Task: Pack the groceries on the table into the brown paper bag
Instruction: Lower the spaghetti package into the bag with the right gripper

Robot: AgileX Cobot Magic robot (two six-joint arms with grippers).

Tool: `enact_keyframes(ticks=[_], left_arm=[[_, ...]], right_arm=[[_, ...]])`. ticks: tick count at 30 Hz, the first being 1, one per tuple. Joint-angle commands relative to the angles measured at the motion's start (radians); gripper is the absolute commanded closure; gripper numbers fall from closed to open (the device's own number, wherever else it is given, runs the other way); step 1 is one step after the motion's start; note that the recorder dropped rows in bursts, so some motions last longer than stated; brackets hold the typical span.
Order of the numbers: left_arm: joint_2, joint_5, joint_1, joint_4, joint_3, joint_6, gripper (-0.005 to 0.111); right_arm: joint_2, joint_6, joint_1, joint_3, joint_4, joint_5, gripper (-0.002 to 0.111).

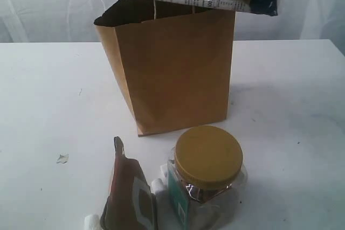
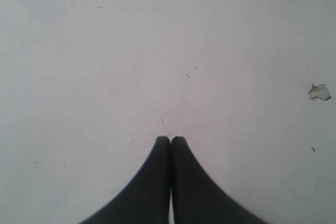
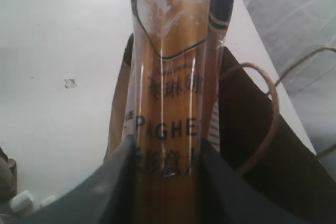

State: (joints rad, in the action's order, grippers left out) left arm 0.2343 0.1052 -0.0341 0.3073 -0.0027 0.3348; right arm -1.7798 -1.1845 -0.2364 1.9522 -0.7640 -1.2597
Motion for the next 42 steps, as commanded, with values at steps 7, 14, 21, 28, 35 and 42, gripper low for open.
enact_keyframes(ticks=[7,14,21,28,35,42], left_arm=[[-0.003,0.000,0.001,-0.001,0.003,0.002,0.107],[-0.003,0.000,0.001,-0.001,0.003,0.002,0.107],[-0.003,0.000,0.001,-0.001,0.003,0.002,0.107],[-0.003,0.000,0.001,-0.001,0.003,0.002,0.107],[-0.003,0.000,0.001,-0.001,0.003,0.002,0.107],[-0.003,0.000,0.001,-0.001,0.003,0.002,0.107]], right_arm=[[0.037,0.016,0.089,0.009,-0.182,0.039,0.108],[0.037,0.019,0.087,0.009,-0.275,0.039,0.108],[0.022,0.019,0.076,0.009,-0.283,0.039,0.108],[-0.011,0.019,0.015,0.009,-0.286,0.039,0.108],[-0.027,0.019,0.004,0.009,-0.273,0.039,0.108],[-0.027,0.016,0.004,0.009,-0.256,0.039,0.108]])
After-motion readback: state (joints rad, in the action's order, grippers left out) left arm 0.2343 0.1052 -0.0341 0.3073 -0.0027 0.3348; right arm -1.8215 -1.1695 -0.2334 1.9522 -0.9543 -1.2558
